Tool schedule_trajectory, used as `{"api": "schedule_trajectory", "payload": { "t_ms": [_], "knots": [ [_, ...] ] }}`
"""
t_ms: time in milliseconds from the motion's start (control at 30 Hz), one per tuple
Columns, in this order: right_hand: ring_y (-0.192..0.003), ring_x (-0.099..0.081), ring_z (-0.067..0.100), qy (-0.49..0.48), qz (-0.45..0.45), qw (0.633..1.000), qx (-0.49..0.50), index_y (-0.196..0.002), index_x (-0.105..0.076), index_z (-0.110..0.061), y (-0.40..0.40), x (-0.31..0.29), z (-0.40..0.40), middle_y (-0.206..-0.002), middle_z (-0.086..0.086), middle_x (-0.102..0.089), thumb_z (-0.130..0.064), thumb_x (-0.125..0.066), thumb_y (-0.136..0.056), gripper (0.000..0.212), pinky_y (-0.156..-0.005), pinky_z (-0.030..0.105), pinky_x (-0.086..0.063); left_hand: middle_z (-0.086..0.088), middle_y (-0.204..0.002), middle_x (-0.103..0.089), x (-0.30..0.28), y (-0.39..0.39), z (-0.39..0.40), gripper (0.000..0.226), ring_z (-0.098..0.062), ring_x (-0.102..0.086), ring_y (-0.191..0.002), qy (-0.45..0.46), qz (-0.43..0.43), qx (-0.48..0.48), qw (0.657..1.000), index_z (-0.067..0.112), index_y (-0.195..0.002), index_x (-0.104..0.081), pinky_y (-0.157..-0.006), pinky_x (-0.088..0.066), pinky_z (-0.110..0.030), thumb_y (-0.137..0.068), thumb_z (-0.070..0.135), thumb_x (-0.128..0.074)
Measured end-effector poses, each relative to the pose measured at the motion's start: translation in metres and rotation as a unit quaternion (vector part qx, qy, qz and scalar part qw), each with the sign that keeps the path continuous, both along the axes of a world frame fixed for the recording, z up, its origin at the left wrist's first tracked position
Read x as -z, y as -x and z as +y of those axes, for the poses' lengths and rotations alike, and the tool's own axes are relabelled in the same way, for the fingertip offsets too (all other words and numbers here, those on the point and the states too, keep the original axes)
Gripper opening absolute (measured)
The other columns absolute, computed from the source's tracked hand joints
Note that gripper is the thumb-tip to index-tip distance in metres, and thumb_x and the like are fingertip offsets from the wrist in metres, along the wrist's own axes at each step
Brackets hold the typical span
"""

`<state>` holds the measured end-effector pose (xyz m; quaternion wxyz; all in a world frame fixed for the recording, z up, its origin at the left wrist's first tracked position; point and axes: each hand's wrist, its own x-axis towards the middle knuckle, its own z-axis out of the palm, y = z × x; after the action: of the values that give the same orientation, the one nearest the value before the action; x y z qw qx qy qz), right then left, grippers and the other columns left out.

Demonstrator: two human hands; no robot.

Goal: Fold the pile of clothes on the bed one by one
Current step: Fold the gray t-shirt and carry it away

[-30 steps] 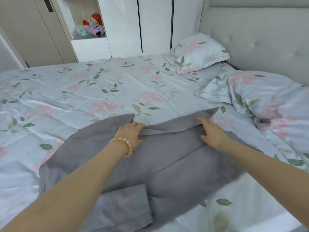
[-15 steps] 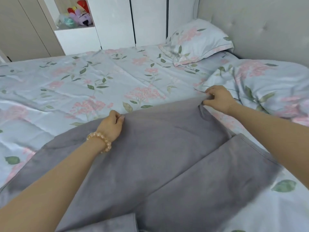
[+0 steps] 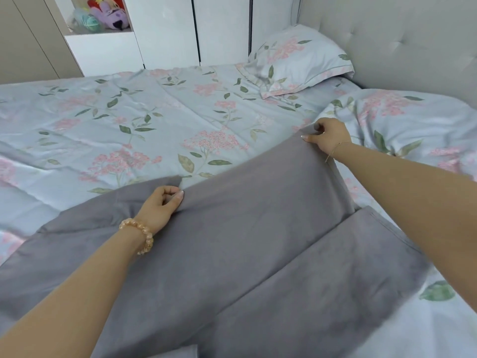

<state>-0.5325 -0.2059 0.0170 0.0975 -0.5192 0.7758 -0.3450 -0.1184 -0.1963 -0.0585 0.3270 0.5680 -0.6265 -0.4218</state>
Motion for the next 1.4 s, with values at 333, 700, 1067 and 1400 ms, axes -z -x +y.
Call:
{"api": "schedule_trajectory", "payload": {
  "t_ms": [333,700,1067,1400],
  "knots": [
    [-0.078,-0.047,0.022,-0.038,-0.007,0.999,-0.029,-0.080,-0.060,-0.005,0.002,0.028,0.012,-0.081,0.010,-0.054,-0.005,-0.070,-0.082,0.010,-0.068,0.027,-0.035,0.007,-0.105,-0.067,-0.013,-0.010,0.003,0.011,-0.007,-0.061,-0.096,-0.021,0.017,0.031,0.999,0.026,-0.101,-0.068,-0.085,-0.048,-0.018,-0.091,0.027,-0.064],
    [-0.084,-0.051,0.020,-0.004,0.079,0.994,-0.074,-0.084,-0.066,-0.004,0.040,-0.006,0.152,-0.089,0.006,-0.059,0.008,-0.068,-0.080,0.013,-0.082,0.027,-0.041,0.018,-0.081,-0.049,-0.100,-0.016,0.131,0.014,-0.002,-0.049,-0.069,0.369,-0.240,0.239,0.866,0.024,-0.084,-0.069,-0.062,-0.040,-0.021,-0.081,0.030,-0.056],
    [-0.135,-0.034,0.030,-0.221,0.315,0.920,-0.068,-0.117,-0.063,-0.015,0.002,0.012,0.208,-0.150,0.010,-0.036,-0.003,-0.051,-0.084,0.037,-0.103,0.037,-0.034,0.011,-0.090,-0.057,-0.048,0.009,0.198,0.022,0.005,-0.047,-0.066,0.206,-0.301,0.360,0.858,0.022,-0.099,-0.072,-0.070,-0.035,-0.008,-0.090,0.013,-0.053],
    [-0.147,0.020,0.020,-0.316,0.212,0.894,-0.236,-0.147,0.017,-0.049,-0.079,0.053,0.202,-0.158,-0.017,0.021,-0.079,-0.001,-0.080,0.075,-0.114,0.061,0.012,0.014,-0.157,0.021,-0.019,0.049,0.173,0.108,-0.012,0.021,-0.145,0.074,-0.479,0.283,0.828,0.045,-0.146,0.014,-0.116,0.015,-0.047,-0.048,0.088,0.029]
  ]
}}
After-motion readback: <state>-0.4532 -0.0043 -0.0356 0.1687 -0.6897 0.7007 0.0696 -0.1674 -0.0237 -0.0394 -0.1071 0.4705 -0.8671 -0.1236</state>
